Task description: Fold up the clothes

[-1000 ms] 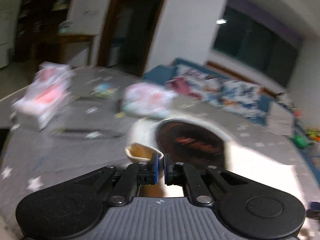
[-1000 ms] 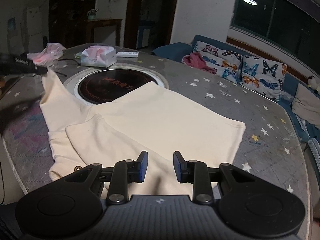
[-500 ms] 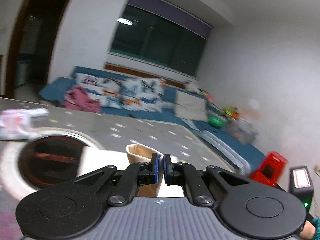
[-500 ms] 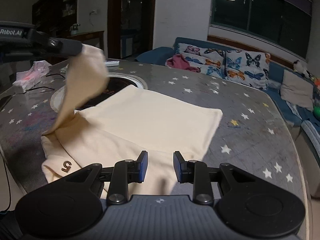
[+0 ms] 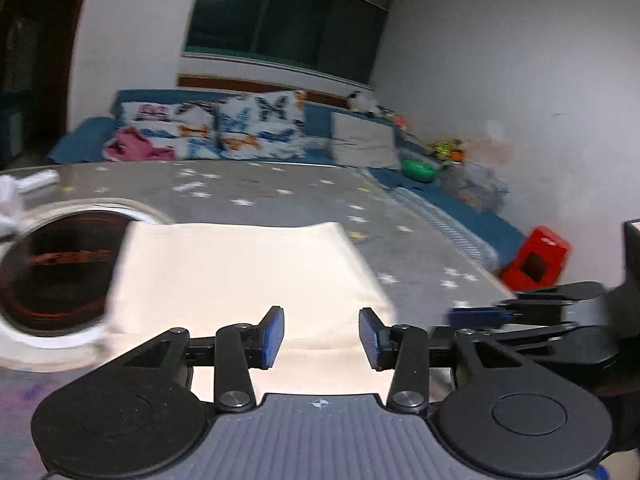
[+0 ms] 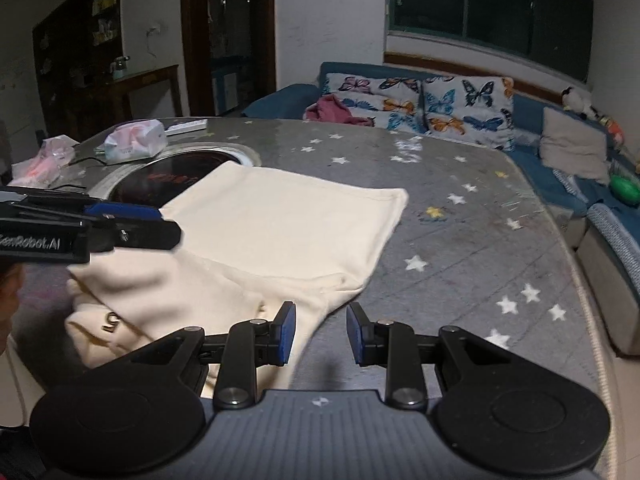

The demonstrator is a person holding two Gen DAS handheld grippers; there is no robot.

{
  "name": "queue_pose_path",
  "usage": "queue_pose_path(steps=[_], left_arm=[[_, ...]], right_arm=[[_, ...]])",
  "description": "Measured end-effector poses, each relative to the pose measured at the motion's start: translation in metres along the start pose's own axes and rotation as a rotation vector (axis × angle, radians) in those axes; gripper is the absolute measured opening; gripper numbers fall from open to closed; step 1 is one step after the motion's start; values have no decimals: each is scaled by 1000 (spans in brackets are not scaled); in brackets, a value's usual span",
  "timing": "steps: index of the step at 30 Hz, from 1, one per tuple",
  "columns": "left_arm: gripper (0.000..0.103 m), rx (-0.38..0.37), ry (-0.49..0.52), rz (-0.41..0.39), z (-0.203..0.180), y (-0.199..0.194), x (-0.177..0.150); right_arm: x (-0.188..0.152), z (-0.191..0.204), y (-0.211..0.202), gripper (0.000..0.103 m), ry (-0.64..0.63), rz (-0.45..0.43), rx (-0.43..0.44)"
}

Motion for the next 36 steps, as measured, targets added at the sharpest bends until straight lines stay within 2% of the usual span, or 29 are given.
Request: queue_pose_path(steps=[4,9,13,14,15,16,22,24,27,31,32,33,34,36], left_arm=[[45,105,-12,23,42,-3,-9],[45,181,-50,49,78,-12,-25],[46,210,-73,53,90,-20,-29],[46,213,-77,52,92,-21,-30],[46,216,-81,51,93,-21,-30],[46,220,-83,49,95,-22,-29],[46,209,-74,22,95,-20,-19],[46,200,-64,18,93,-16,-16],[46,207,-52,20,91,-9,-15],[46,200,-54,21,92,-7,-15],[46,203,-47,23,92,-7,-15],[46,203,-45,27,92,-6,-16],[46,203,-45,31,92,-5,-16],[46,203,-44,40,93,-2,-17]], right_arm=[[-1,11,14,27,7,28,65],[-2,23,36,27,-6,65,98],[-3,28,49,23,-9,87,111],[0,29,48,19,-18,78,101],[2,30,46,9,-27,68,92],[5,31,44,4,-36,59,83],[21,39,32,1,-90,4,26],[26,42,29,1,-107,-14,7],[24,35,36,2,-83,13,-8],[12,25,43,7,-7,54,54],[10,24,42,9,0,51,64],[9,24,40,19,6,48,75],[8,24,41,23,6,47,79],[6,24,44,23,12,55,89]])
Point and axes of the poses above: each gripper's, at about its wrist camera, not at the fingertips, and y roughly the way its jaws point, z to its left, x to its top, the point moved 3 cm from there along y, roughly the way its jaws point, and after that the axes turned 5 degrees about x, right-handed, at the moved point
